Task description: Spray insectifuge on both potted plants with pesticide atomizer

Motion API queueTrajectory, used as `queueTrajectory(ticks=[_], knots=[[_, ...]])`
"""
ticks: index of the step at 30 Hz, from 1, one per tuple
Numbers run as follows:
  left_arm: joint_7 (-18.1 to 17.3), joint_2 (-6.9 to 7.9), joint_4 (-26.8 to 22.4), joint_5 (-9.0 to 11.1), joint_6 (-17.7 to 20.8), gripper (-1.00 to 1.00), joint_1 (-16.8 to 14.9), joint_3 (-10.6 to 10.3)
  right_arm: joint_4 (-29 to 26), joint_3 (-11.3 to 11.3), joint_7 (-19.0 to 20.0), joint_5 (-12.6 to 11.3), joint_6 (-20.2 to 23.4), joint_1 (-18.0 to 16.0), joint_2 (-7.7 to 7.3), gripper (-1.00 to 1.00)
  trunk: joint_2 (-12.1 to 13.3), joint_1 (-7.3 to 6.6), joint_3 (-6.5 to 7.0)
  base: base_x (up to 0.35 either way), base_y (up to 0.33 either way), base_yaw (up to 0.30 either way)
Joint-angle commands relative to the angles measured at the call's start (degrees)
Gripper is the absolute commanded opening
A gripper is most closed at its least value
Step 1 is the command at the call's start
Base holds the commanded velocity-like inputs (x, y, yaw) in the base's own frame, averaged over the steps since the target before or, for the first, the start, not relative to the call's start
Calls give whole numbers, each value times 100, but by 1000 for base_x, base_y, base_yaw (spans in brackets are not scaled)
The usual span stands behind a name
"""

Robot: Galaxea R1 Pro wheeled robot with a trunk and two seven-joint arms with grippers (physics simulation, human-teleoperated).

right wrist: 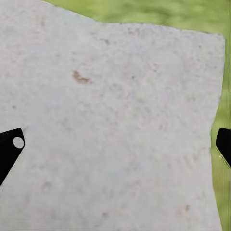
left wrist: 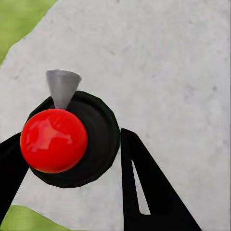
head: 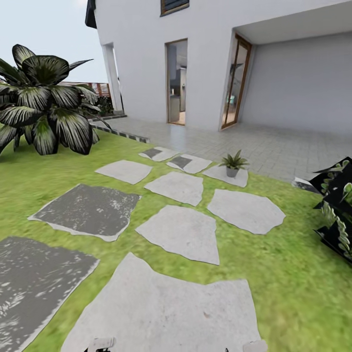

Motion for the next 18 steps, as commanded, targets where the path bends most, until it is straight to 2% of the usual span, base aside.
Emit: queueTrajectory(ticks=[1,18], knots=[[-14,-4,-4,-43,-13,-100,-2,49,-8,-48,9,48,-13,-1,5,100,-2,2,-5,337,101,0],[-14,-4,-5,-43,-12,-100,-2,49,-8,-48,10,48,-13,-1,6,100,-2,2,-5,337,101,0]])
